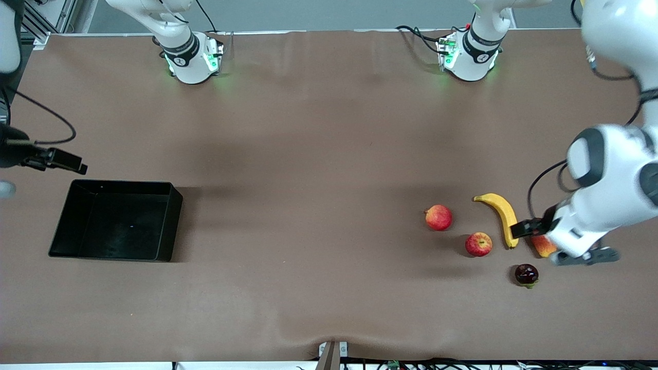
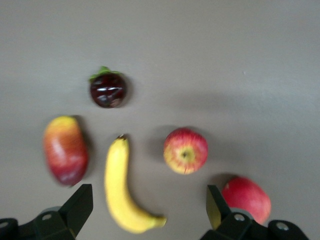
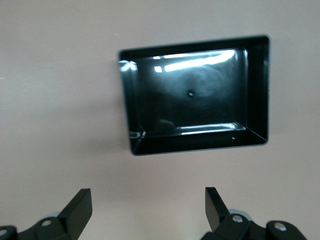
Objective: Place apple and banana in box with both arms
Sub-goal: 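Grasp the red apple with the left gripper while the right gripper grips the box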
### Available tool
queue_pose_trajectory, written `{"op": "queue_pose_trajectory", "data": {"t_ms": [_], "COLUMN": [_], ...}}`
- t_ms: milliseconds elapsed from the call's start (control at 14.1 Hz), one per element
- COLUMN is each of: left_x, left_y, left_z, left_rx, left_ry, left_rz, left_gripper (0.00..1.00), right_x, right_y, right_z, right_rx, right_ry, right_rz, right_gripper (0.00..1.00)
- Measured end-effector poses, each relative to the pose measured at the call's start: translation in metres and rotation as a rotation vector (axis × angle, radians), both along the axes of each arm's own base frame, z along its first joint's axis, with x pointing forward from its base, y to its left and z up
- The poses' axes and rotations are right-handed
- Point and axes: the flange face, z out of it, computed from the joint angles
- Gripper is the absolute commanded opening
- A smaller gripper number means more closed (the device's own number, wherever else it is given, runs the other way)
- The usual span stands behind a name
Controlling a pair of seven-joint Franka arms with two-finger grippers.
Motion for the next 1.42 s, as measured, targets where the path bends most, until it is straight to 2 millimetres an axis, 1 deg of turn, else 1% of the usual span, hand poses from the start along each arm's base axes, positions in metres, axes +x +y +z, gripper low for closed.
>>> {"op": "queue_pose_trajectory", "data": {"t_ms": [142, 213, 284, 355, 426, 497, 639, 780, 851, 922, 1064, 1135, 1206, 1419], "left_x": [0.006, 0.008, 0.009, 0.010, 0.010, 0.011, 0.010, 0.008, 0.006, 0.004, 0.000, -0.002, -0.002, -0.003], "left_y": [-0.021, -0.032, -0.039, -0.041, -0.040, -0.039, -0.037, -0.037, -0.037, -0.037, -0.037, -0.037, -0.038, -0.048], "left_z": [-0.049, -0.068, -0.082, -0.091, -0.098, -0.105, -0.117, -0.127, -0.133, -0.139, -0.151, -0.153, -0.153, -0.152], "left_rx": [-0.004, -0.005, -0.007, -0.007, -0.007, -0.006, 0.000, 0.005, 0.006, 0.007, 0.009, 0.009, 0.009, 0.008], "left_ry": [0.006, 0.005, 0.003, -0.001, -0.004, -0.001, 0.012, 0.027, 0.035, 0.047, 0.067, 0.071, 0.073, 0.072], "left_rz": [-0.003, -0.014, -0.024, -0.026, -0.025, -0.023, -0.027, -0.030, -0.030, -0.030, -0.031, -0.032, -0.033, -0.047], "left_gripper": [1.00, 1.00, 1.00, 1.00, 1.00, 1.00, 1.00, 1.00, 0.97, 0.76, 0.22, 0.03, 0.00, 0.00], "right_x": [0.002, 0.004, 0.007, 0.011, 0.016, 0.021, 0.027, 0.029, 0.029, 0.029, 0.027, 0.026, 0.026, 0.025], "right_y": [-0.056, -0.080, -0.101, -0.119, -0.133, -0.143, -0.159, -0.174, -0.183, -0.194, -0.211, -0.214, -0.216, -0.216], "right_z": [-0.035, -0.053, -0.071, -0.088, -0.104, -0.121, -0.157, -0.195, -0.215, -0.234, -0.267, -0.278, -0.286, -0.310], "right_rx": [0.014, 0.023, 0.027, 0.028, 0.028, 0.027, 0.025, 0.032, 0.034, 0.035, 0.041, 0.044, 0.041, 0.026], "right_ry": [0.048, 0.059, 0.054, 0.042, 0.029, 0.015, 0.007, 0.022, 0.019, 0.011, 0.004, 0.005, -0.003, -0.037], "right_rz": [-0.032, -0.027, -0.020, -0.009, 0.009, 0.030, 0.045, 0.050, 0.069, 0.101, 0.159, 0.177, 0.193, 0.254], "right_gripper": [1.00, 1.00, 1.00, 1.00, 1.00, 1.00, 1.00, 1.00, 1.00, 1.00, 1.00, 1.00, 1.00, 1.00]}}
